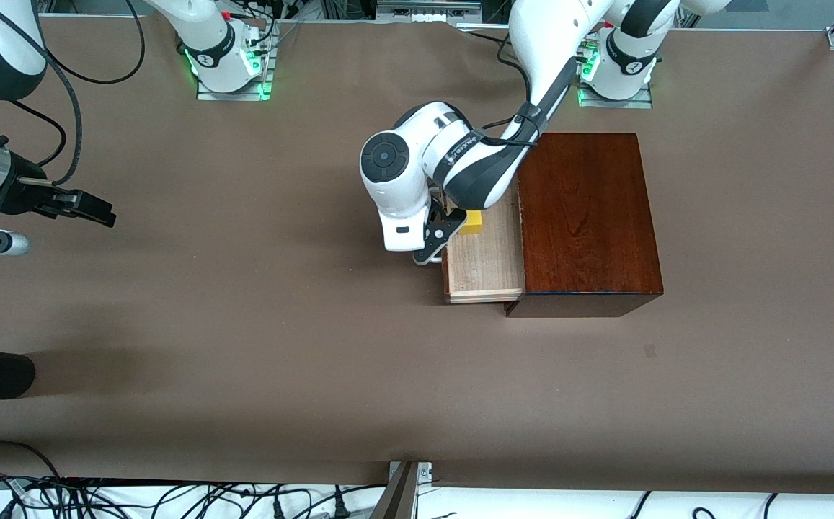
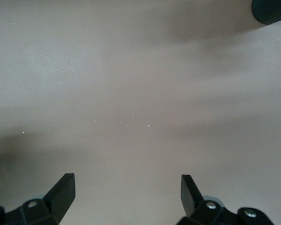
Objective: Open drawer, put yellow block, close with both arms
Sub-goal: 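Push the drawer shut into the box with the left gripper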
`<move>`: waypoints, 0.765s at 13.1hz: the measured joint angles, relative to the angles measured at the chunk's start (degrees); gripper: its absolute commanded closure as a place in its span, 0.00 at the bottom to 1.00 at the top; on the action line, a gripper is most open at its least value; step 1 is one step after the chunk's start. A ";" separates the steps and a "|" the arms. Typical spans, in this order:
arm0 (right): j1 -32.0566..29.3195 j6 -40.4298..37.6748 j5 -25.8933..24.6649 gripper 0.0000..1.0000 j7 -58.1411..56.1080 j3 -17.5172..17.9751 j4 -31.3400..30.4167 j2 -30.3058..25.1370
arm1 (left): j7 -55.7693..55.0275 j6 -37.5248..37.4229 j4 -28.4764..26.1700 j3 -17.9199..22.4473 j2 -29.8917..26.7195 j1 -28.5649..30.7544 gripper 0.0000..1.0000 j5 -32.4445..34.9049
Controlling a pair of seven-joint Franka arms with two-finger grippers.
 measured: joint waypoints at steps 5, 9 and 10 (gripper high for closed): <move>0.03 0.11 0.00 0.00 0.00 0.04 0.00 0.00 | 5.03 -6.92 0.85 0.47 -0.10 1.75 1.00 -0.05; 0.03 0.19 0.00 0.00 0.01 0.03 0.00 0.01 | 6.81 -6.93 0.81 0.25 -0.14 2.00 1.00 0.02; 0.02 0.22 0.00 0.00 0.01 0.03 0.00 0.01 | 7.69 -6.99 0.77 -0.08 -0.25 2.41 1.00 -0.09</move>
